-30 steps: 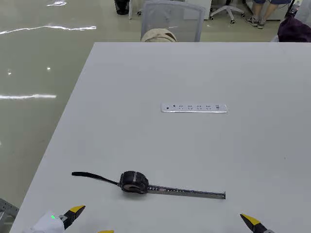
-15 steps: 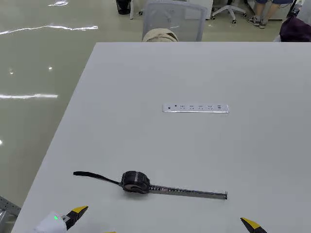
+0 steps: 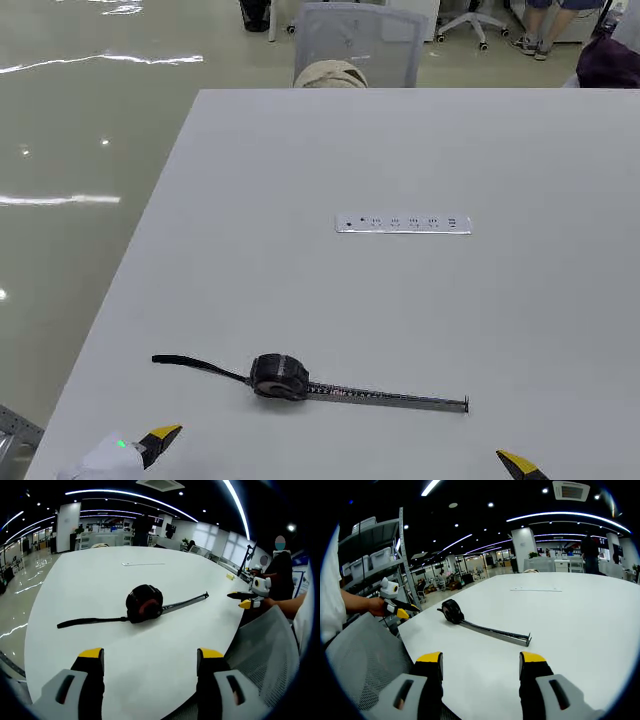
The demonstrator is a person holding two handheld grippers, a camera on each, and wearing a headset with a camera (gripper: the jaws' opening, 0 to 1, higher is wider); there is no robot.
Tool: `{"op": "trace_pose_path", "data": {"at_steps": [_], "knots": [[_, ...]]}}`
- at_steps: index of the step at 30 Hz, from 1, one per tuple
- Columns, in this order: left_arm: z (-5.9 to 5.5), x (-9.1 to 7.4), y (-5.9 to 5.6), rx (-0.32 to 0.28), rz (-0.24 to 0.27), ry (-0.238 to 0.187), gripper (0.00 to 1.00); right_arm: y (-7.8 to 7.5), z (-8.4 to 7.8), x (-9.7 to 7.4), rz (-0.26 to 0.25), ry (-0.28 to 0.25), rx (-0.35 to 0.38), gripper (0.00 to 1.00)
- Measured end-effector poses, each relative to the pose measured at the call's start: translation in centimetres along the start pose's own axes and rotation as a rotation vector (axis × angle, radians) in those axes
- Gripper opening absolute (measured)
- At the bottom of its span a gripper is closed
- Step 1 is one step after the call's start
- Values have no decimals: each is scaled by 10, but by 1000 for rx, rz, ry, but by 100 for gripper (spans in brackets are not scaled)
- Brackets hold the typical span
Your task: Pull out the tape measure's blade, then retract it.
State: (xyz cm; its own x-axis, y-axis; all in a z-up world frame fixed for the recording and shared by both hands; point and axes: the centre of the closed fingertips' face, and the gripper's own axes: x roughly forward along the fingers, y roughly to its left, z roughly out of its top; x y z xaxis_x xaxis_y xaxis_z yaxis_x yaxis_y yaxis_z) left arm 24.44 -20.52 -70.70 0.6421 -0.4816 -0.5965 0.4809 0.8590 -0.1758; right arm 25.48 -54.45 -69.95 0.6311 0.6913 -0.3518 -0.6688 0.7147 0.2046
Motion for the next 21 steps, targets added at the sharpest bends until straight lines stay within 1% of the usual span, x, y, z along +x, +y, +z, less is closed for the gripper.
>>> {"op": "trace_pose_path", "data": {"at_steps": [4,5,7,10,12,15,17,19,20,21], "knots": [[3,2,-2,-11,9,-3,75,-1,0,0,-2,-2,2,62],[2,3,-3,-24,8,4,75,-1,-1,0,-2,0,1,62],[3,4,-2,-25,14,10,75,-1,-1,0,-1,-1,-1,62],[2,5,-2,-47,17,19,75,-1,0,0,-3,-3,3,62],[2,5,-2,-51,24,24,76,-1,1,0,-3,-6,0,62],[4,6,-1,-66,32,20,77,-1,2,0,-6,-8,1,62],[3,8,-3,-75,29,28,78,-2,2,0,-7,-9,1,62],[4,9,-3,-70,37,30,78,-2,3,1,-8,-10,-1,62],[5,9,-2,-79,43,31,78,-2,3,1,-9,-10,-2,62],[6,10,-2,-85,45,24,78,-2,4,1,-9,-11,-2,62]]}}
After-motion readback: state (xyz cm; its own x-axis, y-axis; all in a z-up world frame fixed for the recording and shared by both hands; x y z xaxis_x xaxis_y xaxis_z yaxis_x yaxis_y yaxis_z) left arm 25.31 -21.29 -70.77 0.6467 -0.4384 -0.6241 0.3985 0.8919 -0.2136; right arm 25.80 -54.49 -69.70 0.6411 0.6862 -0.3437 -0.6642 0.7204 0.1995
